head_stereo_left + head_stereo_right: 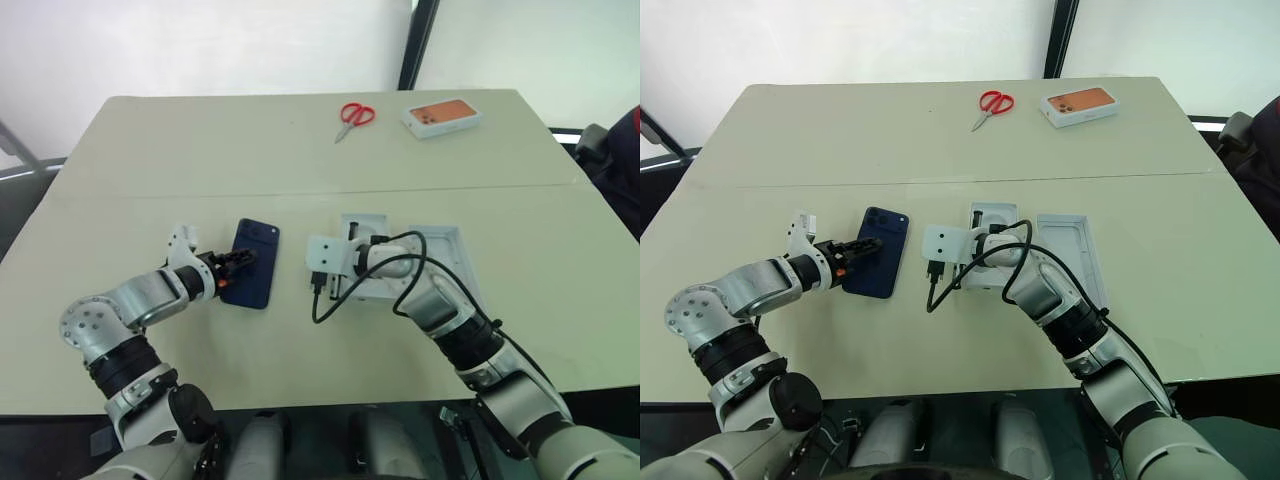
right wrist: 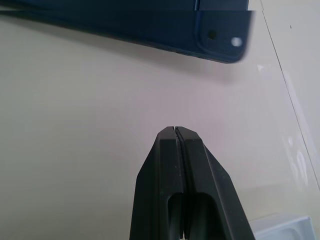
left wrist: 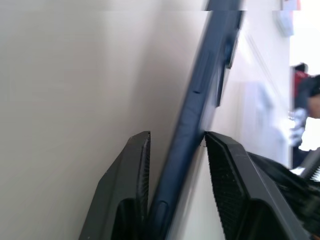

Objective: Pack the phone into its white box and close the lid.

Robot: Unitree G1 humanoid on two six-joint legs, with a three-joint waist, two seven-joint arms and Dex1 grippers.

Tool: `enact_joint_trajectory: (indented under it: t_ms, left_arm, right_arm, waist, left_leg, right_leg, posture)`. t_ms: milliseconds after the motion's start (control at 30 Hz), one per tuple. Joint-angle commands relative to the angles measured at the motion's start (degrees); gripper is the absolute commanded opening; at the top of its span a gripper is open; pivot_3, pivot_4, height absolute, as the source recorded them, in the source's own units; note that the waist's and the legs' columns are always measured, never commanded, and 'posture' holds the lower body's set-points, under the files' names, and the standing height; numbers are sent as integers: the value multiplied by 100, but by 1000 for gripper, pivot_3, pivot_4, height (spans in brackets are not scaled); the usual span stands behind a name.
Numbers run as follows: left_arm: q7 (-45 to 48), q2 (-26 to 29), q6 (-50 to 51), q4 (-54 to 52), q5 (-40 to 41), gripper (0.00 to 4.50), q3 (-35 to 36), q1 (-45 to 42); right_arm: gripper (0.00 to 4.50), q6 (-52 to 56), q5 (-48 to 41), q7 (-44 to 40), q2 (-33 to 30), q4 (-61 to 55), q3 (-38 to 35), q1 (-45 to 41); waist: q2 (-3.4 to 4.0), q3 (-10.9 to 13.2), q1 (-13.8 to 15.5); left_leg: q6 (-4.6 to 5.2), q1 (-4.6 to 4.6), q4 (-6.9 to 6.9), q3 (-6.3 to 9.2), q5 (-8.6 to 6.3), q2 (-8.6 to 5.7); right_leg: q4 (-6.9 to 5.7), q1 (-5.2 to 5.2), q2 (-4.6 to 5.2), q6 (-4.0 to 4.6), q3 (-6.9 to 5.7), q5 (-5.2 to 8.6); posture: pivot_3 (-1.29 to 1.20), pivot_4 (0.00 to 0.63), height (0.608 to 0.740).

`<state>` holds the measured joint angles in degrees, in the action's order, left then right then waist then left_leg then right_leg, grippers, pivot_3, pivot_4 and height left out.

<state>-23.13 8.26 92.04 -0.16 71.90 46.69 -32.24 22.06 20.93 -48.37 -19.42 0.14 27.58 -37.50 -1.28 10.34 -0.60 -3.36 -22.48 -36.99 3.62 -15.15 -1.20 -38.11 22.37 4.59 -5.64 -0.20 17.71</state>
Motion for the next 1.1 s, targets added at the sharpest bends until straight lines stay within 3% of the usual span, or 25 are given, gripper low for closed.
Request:
enact_joint_trajectory:
  t_ms: [33, 233, 433, 567, 767, 967, 1100]
  left_arm:
    - [-192, 35, 45, -56, 75, 1212, -24, 41]
    - [-440, 86, -66, 33, 382, 1210, -24, 43]
    - [-1161, -23, -1151, 219, 1348, 1210, -19, -31]
    - [-1536, -193, -1998, 148, 1288, 1210, -235, 76]
    - [-1682, -200, -2298, -3, 1673, 1210, -843, 482]
    - [-1495, 459, -2229, 40, 2203, 1210, -1402, 816]
    - [-962, 1284, -2020, -46, 1973, 1210, -1778, 1101]
  right_arm:
    - [0, 112, -130, -34, -64, -374, -179, 13]
    - [0, 193, -163, -3, -173, -485, -132, 87]
    - [0, 270, -177, 34, -130, -539, -106, 76]
    - [0, 249, -171, 63, -120, -504, -93, 59]
    - [0, 284, -172, 86, -102, -543, -89, 75]
    - [0, 340, -183, 92, -99, -617, -90, 97]
    - [0, 416, -168, 47, -109, -734, -8, 140]
  waist:
    - [0, 0, -4]
    - [0, 0, -12]
    - [-2, 1, -4]
    - [-7, 4, -2]
    - [-7, 4, -3]
    - [-7, 4, -5]
    - [-6, 4, -26]
  left_leg:
    - [0, 0, -2, 0, 0, -1]
    - [0, 2, -5, 0, 0, -5]
    - [-1, 2, -6, 1, 1, 1]
    - [0, -2, -4, 0, 1, -1]
    - [1, -7, -1, -3, -1, -2]
    - [2, -7, -3, -2, -1, -3]
    - [2, -6, 0, -3, -1, -4]
  right_leg:
    - [0, -2, -1, -2, 0, -1]
    - [0, -5, -2, -6, 1, -6]
    - [0, -4, -2, -6, 1, -6]
    - [4, 0, 1, -7, 2, -6]
    - [11, 5, 0, -7, 2, -6]
    - [9, 2, -2, -7, 3, -6]
    - [9, 6, -5, -7, 3, -6]
  posture:
    - [0, 150, 740]
    - [0, 150, 740]
    - [0, 150, 740]
    - [0, 150, 740]
    - [0, 150, 740]
    - [0, 150, 740]
    - [0, 150, 740]
